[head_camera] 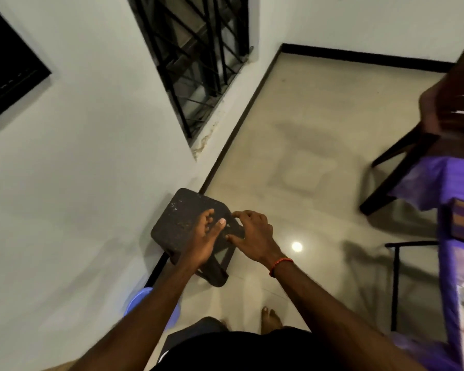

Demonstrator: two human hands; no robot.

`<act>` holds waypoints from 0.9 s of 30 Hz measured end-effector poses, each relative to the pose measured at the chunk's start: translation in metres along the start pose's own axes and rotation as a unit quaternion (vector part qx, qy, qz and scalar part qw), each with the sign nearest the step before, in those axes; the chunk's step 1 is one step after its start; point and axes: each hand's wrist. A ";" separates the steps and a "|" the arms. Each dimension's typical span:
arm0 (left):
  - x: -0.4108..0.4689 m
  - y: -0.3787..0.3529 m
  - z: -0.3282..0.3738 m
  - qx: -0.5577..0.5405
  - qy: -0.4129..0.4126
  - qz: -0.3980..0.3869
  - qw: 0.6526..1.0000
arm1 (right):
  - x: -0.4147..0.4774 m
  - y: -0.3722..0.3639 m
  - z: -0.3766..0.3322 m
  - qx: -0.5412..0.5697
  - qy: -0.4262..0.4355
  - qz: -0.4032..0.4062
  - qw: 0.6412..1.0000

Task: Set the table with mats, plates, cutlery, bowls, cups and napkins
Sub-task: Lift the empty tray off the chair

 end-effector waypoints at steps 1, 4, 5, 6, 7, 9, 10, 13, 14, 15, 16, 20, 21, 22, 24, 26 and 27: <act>0.001 -0.008 0.004 0.003 -0.005 -0.014 1.000 | -0.004 0.006 0.007 0.006 -0.014 0.011 1.000; 0.002 -0.035 0.017 0.021 -0.033 -0.052 0.998 | -0.019 0.027 0.027 0.013 -0.064 0.051 0.997; 0.002 -0.045 0.020 0.030 -0.047 -0.066 0.996 | -0.026 0.033 0.033 0.014 -0.083 0.067 0.994; 0.003 -0.052 0.022 0.039 -0.058 -0.075 0.995 | -0.031 0.037 0.037 0.014 -0.097 0.079 0.992; 0.004 -0.059 0.025 0.049 -0.068 -0.090 0.992 | -0.037 0.041 0.040 0.011 -0.112 0.094 0.989; 0.004 -0.068 0.031 0.062 -0.087 -0.118 0.987 | -0.048 0.049 0.046 0.005 -0.142 0.119 0.983; 0.002 -0.073 0.036 0.068 -0.099 -0.135 0.984 | -0.056 0.053 0.049 0.004 -0.161 0.137 0.977; 0.002 -0.083 0.040 0.082 -0.145 -0.176 0.970 | -0.079 0.060 0.051 0.004 -0.206 0.182 0.961; 0.004 -0.087 0.041 0.088 -0.162 -0.184 0.965 | -0.085 0.061 0.052 0.004 -0.220 0.193 0.956; 0.004 -0.094 0.041 0.096 -0.177 -0.200 0.959 | -0.093 0.061 0.054 0.000 -0.239 0.208 0.949; 0.004 -0.099 0.039 0.100 -0.187 -0.212 0.954 | -0.100 0.059 0.054 -0.004 -0.252 0.219 0.943; -0.002 -0.123 0.030 0.144 -0.244 -0.273 0.919 | -0.131 0.058 0.052 -0.022 -0.322 0.264 0.909; -0.003 -0.127 0.026 0.155 -0.263 -0.292 0.906 | -0.138 0.056 0.052 -0.027 -0.332 0.276 0.902; -0.006 -0.132 0.021 0.168 -0.282 -0.315 0.890 | -0.149 0.055 0.051 -0.035 -0.344 0.287 0.893; -0.011 -0.142 0.016 0.184 -0.307 -0.346 0.867 | -0.167 0.053 0.055 -0.058 -0.359 0.296 0.883; -0.023 -0.147 0.015 0.192 -0.322 -0.369 0.850 | -0.188 0.049 0.056 -0.081 -0.380 0.300 0.871; -0.032 -0.150 0.014 0.196 -0.335 -0.379 0.840 | -0.201 0.049 0.055 -0.086 -0.392 0.303 0.864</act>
Point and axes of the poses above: each hand's wrist, its own x-axis towards the middle knuckle, its own y-axis out of the back of the hand, z = x × y, and after that the axes turned 10 degrees about z, right-handed
